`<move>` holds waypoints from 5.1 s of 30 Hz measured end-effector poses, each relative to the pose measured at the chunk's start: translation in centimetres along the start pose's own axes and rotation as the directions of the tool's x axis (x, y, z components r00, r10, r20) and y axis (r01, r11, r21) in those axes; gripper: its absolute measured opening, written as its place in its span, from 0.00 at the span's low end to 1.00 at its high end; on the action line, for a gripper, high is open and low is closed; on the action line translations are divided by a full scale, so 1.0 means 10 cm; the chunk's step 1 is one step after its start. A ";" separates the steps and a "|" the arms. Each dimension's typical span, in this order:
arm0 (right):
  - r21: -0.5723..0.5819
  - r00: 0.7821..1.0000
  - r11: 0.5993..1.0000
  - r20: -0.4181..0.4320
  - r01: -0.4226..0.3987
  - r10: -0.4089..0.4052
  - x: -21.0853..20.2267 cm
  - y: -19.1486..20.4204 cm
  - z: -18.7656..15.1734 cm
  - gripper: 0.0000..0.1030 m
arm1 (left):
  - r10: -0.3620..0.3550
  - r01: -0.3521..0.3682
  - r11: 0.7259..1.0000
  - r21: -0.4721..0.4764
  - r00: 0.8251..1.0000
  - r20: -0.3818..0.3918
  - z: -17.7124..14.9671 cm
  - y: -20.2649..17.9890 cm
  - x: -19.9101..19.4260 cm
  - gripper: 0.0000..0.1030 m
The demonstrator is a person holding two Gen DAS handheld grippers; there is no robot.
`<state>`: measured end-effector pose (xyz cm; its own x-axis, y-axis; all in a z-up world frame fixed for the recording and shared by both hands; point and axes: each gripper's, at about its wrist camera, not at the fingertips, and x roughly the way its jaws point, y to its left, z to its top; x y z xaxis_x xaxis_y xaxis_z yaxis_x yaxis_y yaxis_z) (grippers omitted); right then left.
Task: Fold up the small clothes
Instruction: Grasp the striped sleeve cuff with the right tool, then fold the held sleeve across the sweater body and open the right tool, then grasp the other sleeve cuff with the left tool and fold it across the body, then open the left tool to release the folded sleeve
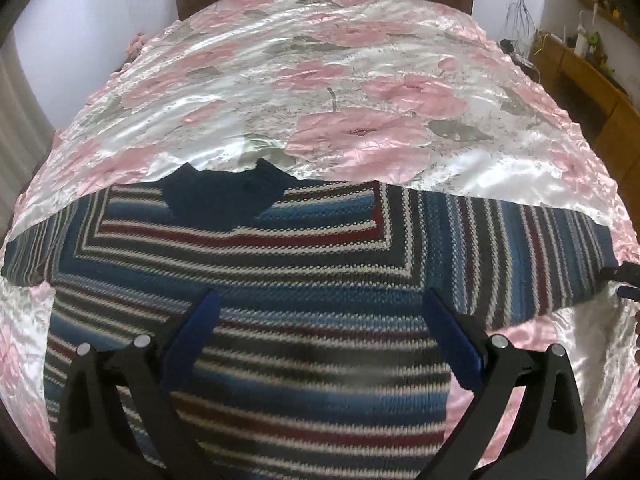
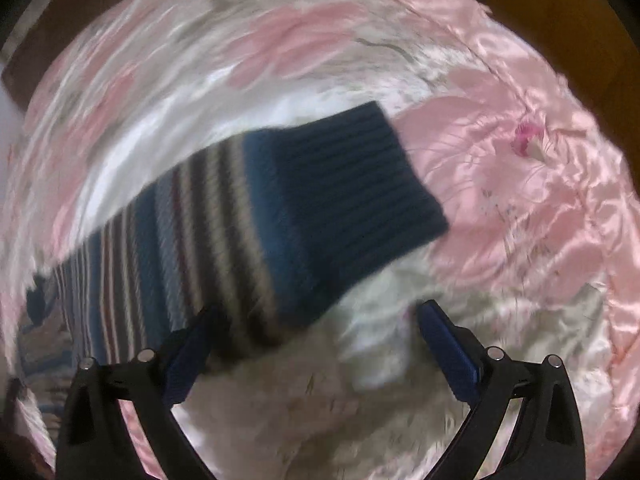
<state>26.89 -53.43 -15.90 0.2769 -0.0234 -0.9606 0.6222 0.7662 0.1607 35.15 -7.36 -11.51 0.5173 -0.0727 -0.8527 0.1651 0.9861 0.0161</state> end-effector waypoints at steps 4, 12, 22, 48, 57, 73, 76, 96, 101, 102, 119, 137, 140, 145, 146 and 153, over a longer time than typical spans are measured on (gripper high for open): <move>0.046 1.000 0.999 0.005 -0.017 0.017 0.10 -0.12 0.10 0.93 | 0.016 -0.016 1.000 -0.005 1.000 -0.018 0.00 0.01 0.17 0.97; -0.012 0.998 0.999 0.036 0.049 -0.048 0.13 0.08 0.21 0.38 | 0.011 -0.012 1.000 -0.023 0.999 -0.045 0.18 -0.03 0.39 0.97; -0.231 0.961 0.964 0.267 0.134 -0.070 -0.37 0.92 -0.13 0.14 | 0.072 -0.074 0.995 -0.060 0.997 -0.030 0.17 0.46 0.37 0.97; -0.561 0.964 0.795 -0.023 -0.230 0.264 0.11 2.97 -1.39 0.40 | 0.061 -0.066 0.996 -0.061 0.995 -0.078 0.02 0.80 0.34 0.97; -0.445 0.966 0.874 0.064 -0.196 0.250 -0.31 2.14 -1.27 0.46 | -0.167 0.153 0.985 -0.086 0.967 -0.194 -0.08 0.11 0.55 0.97; -0.438 0.982 0.892 0.092 -0.111 0.167 -0.18 1.49 -1.48 0.47 | -0.326 0.251 0.934 -0.253 0.890 -0.320 -0.01 -0.58 1.21 0.43; -0.430 0.983 0.896 0.089 -0.110 0.163 -0.17 1.45 -1.49 0.47 | -0.314 0.246 0.934 -0.258 0.909 -0.273 0.03 -0.52 1.15 0.11; -0.433 0.956 0.866 0.030 -0.250 0.291 -0.24 2.09 -1.46 0.54 | -0.084 0.094 0.958 -0.272 0.995 0.047 0.50 1.60 0.50 0.07; -0.393 0.937 0.855 -0.056 -0.338 0.345 -0.05 2.46 -1.33 0.57 | -0.056 0.055 0.947 -0.317 0.998 0.004 0.42 2.02 0.73 0.07; -0.372 0.930 0.855 -0.087 -0.362 0.356 0.04 2.54 -1.30 0.58 | -0.056 0.050 0.948 -0.314 0.998 -0.009 0.40 2.05 0.80 0.07; -0.331 0.959 0.901 -0.136 -0.281 0.249 0.67 2.71 -1.37 0.29 | 0.021 -0.040 0.966 -0.256 0.997 -0.080 -0.07 2.16 1.30 0.15; -0.401 0.972 0.886 -0.103 -0.234 0.210 0.47 3.23 -1.53 0.38 | -0.032 0.015 0.975 -0.221 0.997 -0.073 0.00 1.92 1.00 0.47; -0.404 0.975 0.887 -0.092 -0.224 0.204 0.57 3.23 -1.56 0.38 | -0.022 -0.004 0.980 -0.201 0.992 -0.124 -0.12 1.91 1.26 0.47; -0.420 0.982 0.887 -0.083 -0.191 0.172 0.63 3.30 -1.58 0.40 | -0.030 0.011 0.985 -0.174 0.993 -0.110 -0.13 1.91 1.24 0.47; -0.414 0.983 0.892 -0.082 -0.181 0.162 0.61 3.31 -1.57 0.40 | -0.045 0.024 0.983 -0.182 0.992 -0.116 -0.12 1.94 1.19 0.47; -0.463 0.979 0.866 -0.027 -0.190 0.201 0.04 3.70 -1.82 0.79 | -0.035 0.025 0.983 -0.182 0.998 -0.055 -0.31 2.63 0.44 0.87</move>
<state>36.70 -13.38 -14.41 0.3767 0.1483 -0.9144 0.1470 0.9650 0.2171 39.18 18.71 -16.50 0.4642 -0.0991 -0.8802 0.0220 0.9947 -0.1004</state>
